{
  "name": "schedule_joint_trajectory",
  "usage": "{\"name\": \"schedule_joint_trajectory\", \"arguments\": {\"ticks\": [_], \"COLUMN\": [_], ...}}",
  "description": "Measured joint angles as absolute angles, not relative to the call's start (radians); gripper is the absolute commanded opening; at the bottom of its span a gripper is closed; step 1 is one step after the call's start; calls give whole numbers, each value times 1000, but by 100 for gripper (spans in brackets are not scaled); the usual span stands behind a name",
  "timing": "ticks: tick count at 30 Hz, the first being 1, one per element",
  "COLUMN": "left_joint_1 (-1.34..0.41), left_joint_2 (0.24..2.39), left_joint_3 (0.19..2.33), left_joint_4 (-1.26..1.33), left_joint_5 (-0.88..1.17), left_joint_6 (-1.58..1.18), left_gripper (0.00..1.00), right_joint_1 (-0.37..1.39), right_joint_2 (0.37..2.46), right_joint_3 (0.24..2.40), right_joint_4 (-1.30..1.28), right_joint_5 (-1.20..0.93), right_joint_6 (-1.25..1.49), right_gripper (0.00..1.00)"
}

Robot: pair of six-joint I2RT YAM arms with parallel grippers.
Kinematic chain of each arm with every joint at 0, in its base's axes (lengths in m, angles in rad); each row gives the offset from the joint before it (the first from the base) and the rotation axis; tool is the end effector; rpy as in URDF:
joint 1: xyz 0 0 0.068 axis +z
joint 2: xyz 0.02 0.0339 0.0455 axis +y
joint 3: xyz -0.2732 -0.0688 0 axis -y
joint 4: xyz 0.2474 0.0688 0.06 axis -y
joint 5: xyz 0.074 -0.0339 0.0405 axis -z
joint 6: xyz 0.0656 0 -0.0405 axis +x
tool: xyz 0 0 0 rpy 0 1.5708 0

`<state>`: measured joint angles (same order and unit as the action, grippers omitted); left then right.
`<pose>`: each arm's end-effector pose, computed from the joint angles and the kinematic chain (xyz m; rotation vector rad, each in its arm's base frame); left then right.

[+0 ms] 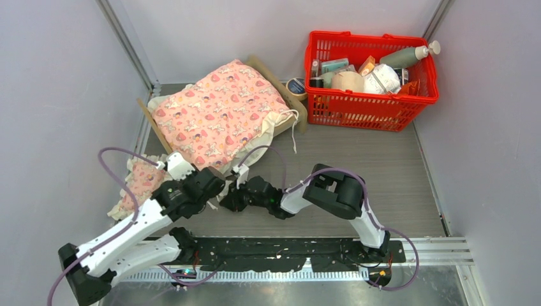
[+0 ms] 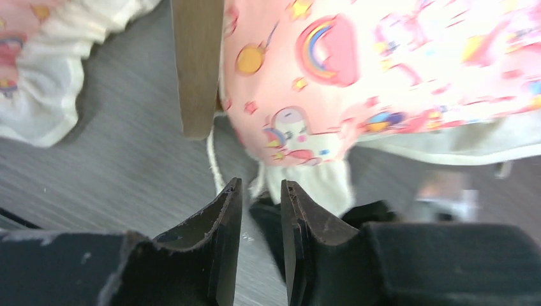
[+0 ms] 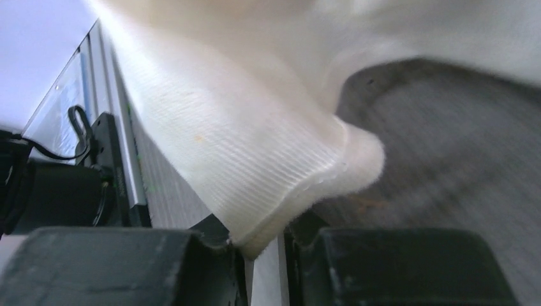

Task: Set up the pet bed
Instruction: Tie the ropes to the bed frame.

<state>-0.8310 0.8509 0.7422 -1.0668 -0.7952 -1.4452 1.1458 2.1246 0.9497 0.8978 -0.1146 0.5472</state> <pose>0.1280 -0.0707 0.2410 -0.8664 2.1018 -0.0129 0.1780 0.4115 0.1027 -0.6891 1.9321 1.2371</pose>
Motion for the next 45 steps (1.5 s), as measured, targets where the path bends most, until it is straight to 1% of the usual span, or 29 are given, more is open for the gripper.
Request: {"name": "schedule_joint_trajectory", "arguments": {"ticks": [1, 2, 4, 5, 7, 11, 13, 16, 17, 19, 20, 22, 23, 24, 25, 26, 28, 30, 31, 33, 34, 38, 39, 40, 44, 45], "left_joint_1": [-831, -832, -835, -836, -836, -813, -742, -551, -494, -421, -397, -376, -365, -358, -350, -343, -334, -330, -328, -326, -325, -325, -325, -324, -323, -323], "left_joint_2": [833, 811, 747, 719, 658, 588, 619, 708, 740, 786, 809, 840, 848, 850, 850, 846, 829, 809, 802, 797, 797, 773, 762, 752, 729, 728], "left_joint_3": [766, 789, 819, 819, 818, 833, 878, 990, 1028, 1088, 1119, 1148, 1153, 1153, 1147, 1136, 1102, 1053, 1028, 991, 976, 939, 939, 940, 944, 944], "left_joint_4": [-1072, -1075, -1060, -1036, -958, -760, -697, -669, -666, -665, -664, -664, -664, -665, -664, -663, -663, -659, -661, -663, -664, -666, -664, -663, -668, -673], "left_joint_5": [-806, -819, -855, -869, -902, -962, -952, -875, -850, -827, -814, -795, -785, -778, -769, -760, -739, -719, -708, -692, -685, -655, -645, -634, -597, -597], "left_joint_6": [-1423, -1400, -1328, -1286, -1158, -862, -732, -613, -582, -521, -485, -450, -435, -428, -422, -419, -419, -426, -432, -439, -442, -437, -437, -437, -437, -437], "left_gripper": [33, 33, 34, 35, 38, 41, 41, 44, 45, 48, 49, 50, 50, 50, 50, 50, 49, 48, 47, 47, 47, 47, 47, 47, 48, 49], "right_joint_1": [1155, 1163, 1174, 1180, 1188, 1189, 1188, 1180, 1174, 1151, 1138, 1117, 1108, 1102, 1098, 1097, 1108, 1132, 1148, 1174, 1189, 1220, 1223, 1223, 1222, 1221], "right_joint_2": [2122, 2116, 2082, 2049, 1958, 1771, 1704, 1692, 1700, 1736, 1761, 1816, 1847, 1868, 1892, 1914, 1956, 1995, 2014, 2043, 2054, 2053, 2045, 2033, 1966, 1942], "right_joint_3": [950, 945, 916, 890, 838, 813, 844, 952, 985, 1076, 1122, 1195, 1224, 1237, 1245, 1249, 1253, 1260, 1272, 1295, 1309, 1325, 1316, 1303, 1233, 1212], "right_joint_4": [886, 875, 846, 820, 751, 620, 552, 452, 428, 382, 372, 365, 365, 365, 365, 363, 358, 343, 333, 318, 313, 317, 319, 320, 319, 319], "right_joint_5": [-115, -115, -116, -117, -115, -99, -71, 10, 32, 61, 67, 70, 70, 70, 70, 69, 70, 70, 69, 69, 70, 94, 104, 111, 133, 138], "right_joint_6": [550, 556, 568, 575, 585, 592, 577, 522, 506, 476, 465, 447, 443, 444, 447, 452, 464, 477, 483, 495, 496, 500, 500, 499, 495, 495], "right_gripper": [25, 28, 33, 33, 35, 43, 45, 47, 53, 58, 57, 50, 44, 41, 36, 34, 24, 17, 16, 18, 22, 28, 30, 35, 41, 45]}}
